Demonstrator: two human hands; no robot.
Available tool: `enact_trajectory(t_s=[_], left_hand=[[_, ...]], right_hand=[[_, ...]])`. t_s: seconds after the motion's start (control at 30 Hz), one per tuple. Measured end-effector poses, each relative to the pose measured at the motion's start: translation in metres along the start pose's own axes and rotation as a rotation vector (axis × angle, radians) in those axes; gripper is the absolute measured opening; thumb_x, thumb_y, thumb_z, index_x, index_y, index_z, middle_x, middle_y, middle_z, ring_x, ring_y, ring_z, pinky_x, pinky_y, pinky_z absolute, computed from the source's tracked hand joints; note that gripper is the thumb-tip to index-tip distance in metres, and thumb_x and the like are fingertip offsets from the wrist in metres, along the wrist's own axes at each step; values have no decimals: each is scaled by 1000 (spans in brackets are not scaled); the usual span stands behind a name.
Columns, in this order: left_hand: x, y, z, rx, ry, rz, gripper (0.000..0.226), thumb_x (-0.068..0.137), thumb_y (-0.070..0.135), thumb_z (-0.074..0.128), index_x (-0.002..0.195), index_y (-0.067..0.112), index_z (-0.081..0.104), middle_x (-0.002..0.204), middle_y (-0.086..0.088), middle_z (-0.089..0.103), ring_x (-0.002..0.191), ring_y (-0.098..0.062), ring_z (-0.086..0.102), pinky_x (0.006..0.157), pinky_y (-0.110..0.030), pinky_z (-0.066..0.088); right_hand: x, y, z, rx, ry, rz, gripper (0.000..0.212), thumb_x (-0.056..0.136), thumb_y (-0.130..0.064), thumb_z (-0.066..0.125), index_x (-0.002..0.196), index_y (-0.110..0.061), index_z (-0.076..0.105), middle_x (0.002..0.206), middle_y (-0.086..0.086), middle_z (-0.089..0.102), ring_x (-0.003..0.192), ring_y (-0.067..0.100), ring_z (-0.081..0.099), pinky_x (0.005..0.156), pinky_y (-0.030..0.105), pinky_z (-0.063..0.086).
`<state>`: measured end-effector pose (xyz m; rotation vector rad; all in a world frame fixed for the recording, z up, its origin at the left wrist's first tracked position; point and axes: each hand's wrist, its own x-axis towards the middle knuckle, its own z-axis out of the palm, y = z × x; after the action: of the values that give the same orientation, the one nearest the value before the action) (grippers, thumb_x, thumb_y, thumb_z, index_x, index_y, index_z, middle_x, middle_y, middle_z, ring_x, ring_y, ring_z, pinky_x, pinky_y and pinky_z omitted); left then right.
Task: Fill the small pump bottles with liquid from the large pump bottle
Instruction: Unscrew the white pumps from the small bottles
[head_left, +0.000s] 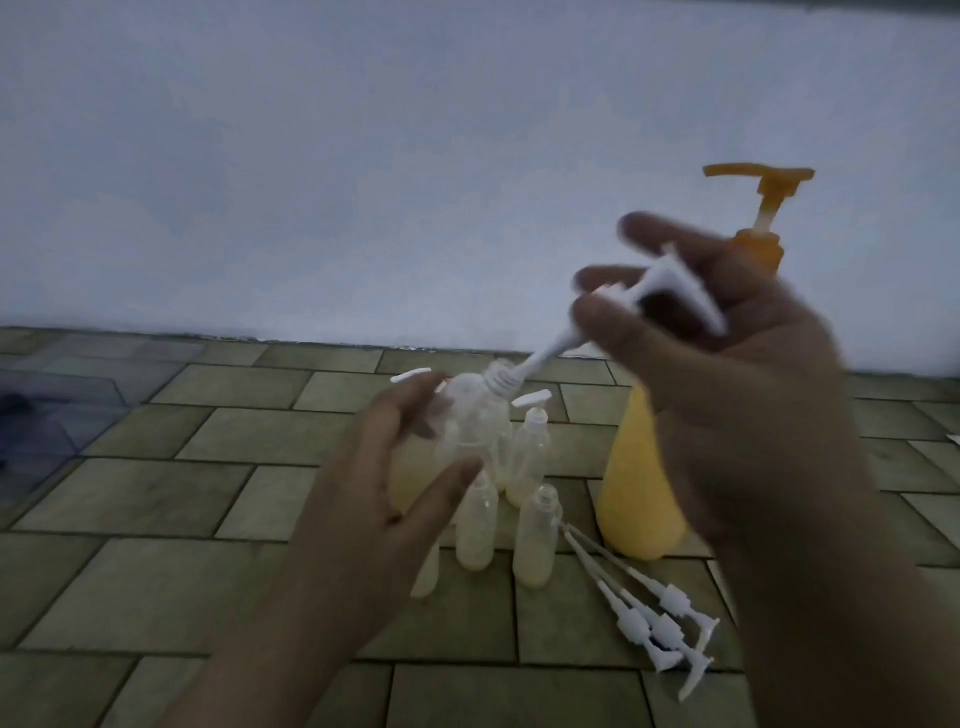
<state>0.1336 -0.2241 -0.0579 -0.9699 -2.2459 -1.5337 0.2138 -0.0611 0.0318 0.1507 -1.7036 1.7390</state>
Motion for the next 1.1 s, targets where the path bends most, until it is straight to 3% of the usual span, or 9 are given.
enact_trajectory(t_s=[0.1,0.27,0.33,0.53,0.63,0.77,0.9,1.0,1.1], left_hand=[[4,-21,-8,-112,42,-100,52,68,51,59,118,52,46,116,26,59,109,2,56,88,-21,47],[-8,-70,-27,-265,104,-424,56,53,57,67,105,36,56,100,13,68,93,-8,66,78,-37,54],[-18,-87,-30,-196,67,-510,59,48,61,67,101,34,58,99,9,69,94,-14,66,78,-38,53],[-40,-118,-12,-181,-18,-557,45,50,35,76,93,31,62,89,4,71,89,-19,68,71,-28,55],[-39,-123,-5,-208,-36,-548,56,47,46,74,99,28,62,92,8,71,88,-12,68,72,-27,55],[-38,-128,-5,-167,-133,-531,65,46,49,75,107,34,59,101,12,70,93,-9,66,81,-36,55],[-40,-139,-24,-181,-322,-493,75,57,21,77,123,37,46,118,22,60,113,-1,56,89,-24,47],[-24,-157,-37,-154,-187,-490,65,78,-21,51,112,34,48,116,9,63,113,-15,56,85,-23,44],[14,-169,-26,-129,-67,-530,45,85,-12,54,110,26,50,119,-6,59,103,-16,56,90,-29,45]], right_hand=[[4,-3,-41,-105,192,-203,44,61,-25,76,101,-28,59,90,-8,71,94,8,67,80,20,53],[-33,28,-94,-442,457,-44,63,52,-77,69,99,-36,57,91,-26,65,87,-10,61,75,10,49],[-62,55,-99,-522,538,-21,56,55,-72,71,89,-29,60,79,-29,65,75,-11,62,70,11,50],[-110,132,-108,-934,373,-276,21,79,-34,62,76,-14,60,83,-6,63,78,-1,54,68,10,41],[-116,164,-115,-946,232,-178,32,88,-51,48,80,-23,62,88,-14,65,79,7,55,74,12,42],[-123,198,-119,-1116,108,-274,53,92,-44,42,73,-3,71,75,13,70,76,16,58,78,23,42],[-127,209,-127,-1148,121,-217,58,92,-51,42,78,-4,73,85,10,71,87,16,58,83,22,41],[-127,208,-131,-1183,140,-210,59,92,-51,41,82,-3,73,90,8,71,85,25,67,81,32,44],[-122,202,-122,-1185,151,-274,52,91,-41,44,76,1,71,81,15,70,77,26,64,75,32,44]])
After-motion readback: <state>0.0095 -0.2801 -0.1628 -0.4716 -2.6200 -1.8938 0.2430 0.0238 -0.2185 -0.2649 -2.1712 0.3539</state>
